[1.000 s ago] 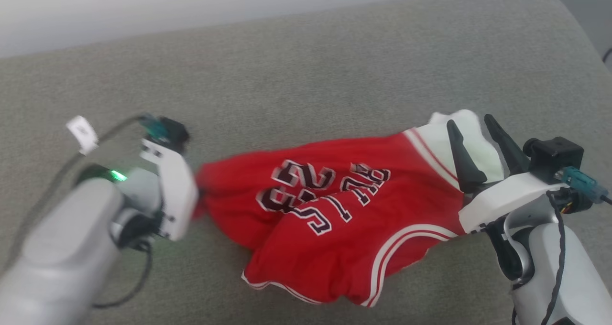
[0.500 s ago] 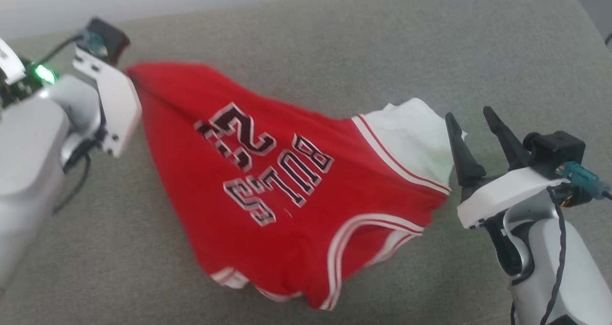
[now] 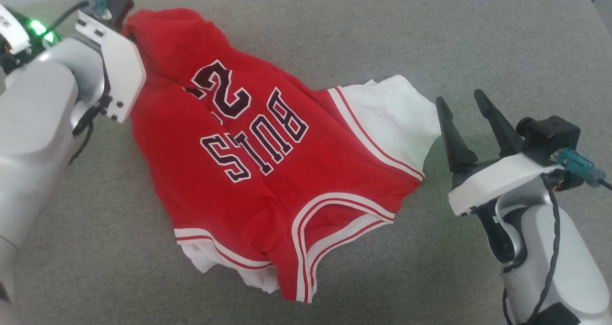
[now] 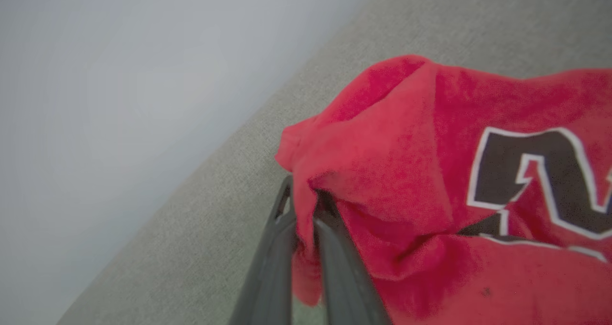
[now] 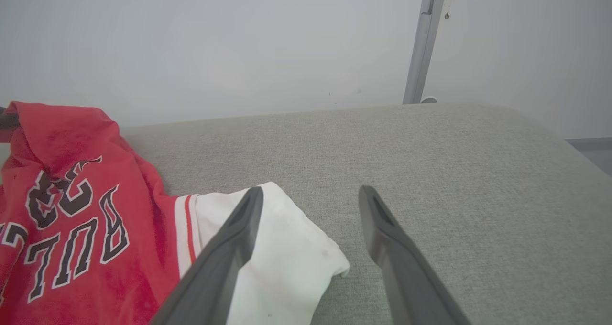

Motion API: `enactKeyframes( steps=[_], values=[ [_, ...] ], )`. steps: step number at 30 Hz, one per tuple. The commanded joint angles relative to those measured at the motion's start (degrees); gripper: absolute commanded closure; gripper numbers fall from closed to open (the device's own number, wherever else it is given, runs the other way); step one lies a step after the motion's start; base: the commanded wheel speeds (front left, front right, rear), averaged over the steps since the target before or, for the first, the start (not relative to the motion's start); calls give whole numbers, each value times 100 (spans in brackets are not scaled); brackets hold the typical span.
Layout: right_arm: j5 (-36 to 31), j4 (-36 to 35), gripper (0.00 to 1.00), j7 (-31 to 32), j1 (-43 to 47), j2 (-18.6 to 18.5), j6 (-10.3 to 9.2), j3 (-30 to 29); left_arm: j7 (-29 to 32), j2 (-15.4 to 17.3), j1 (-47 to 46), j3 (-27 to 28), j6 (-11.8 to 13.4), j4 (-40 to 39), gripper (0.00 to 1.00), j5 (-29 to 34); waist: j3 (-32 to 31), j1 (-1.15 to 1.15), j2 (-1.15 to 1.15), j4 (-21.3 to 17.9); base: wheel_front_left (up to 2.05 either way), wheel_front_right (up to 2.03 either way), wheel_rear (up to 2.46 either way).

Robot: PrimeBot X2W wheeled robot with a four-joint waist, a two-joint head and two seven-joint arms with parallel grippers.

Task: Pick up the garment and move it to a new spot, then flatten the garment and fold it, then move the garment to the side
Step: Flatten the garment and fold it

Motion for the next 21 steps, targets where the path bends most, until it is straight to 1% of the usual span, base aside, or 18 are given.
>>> enactKeyframes(
  steps=[1,7,8,9,10,11,16,21],
  values=[
    [37,30,0,-46,-90,34,2,9,109,21,43,-125,-4,91,100,-178,72,0,0,-39,0,0,0],
    [49,86,0,-89,-193,64,2,65,435,40,189,-542,-4,230,100,-910,214,0,0,-97,0,0,0],
    [55,99,0,-96,-204,69,2,71,507,67,196,-619,-4,249,88,-976,233,0,0,-101,0,0,0],
    [59,115,0,-101,-216,70,2,73,574,79,207,-672,-4,256,60,-1114,244,0,0,-98,0,0,0],
    [64,128,0,-86,-233,68,2,75,592,96,180,-722,-4,256,45,-1191,252,0,0,-91,0,0,0],
    [67,139,0,-86,-249,62,2,71,602,102,152,-759,-5,250,0,-1299,252,0,0,-76,0,0,0],
    [61,216,0,-143,-238,16,1,-13,609,51,-33,-870,-5,315,0,-1607,117,0,0,96,0,0,0],
    [-22,268,0,-121,-108,-22,2,-143,810,-30,-11,-1013,-5,79,0,-2022,-214,0,0,407,0,0,0]
  ],
)
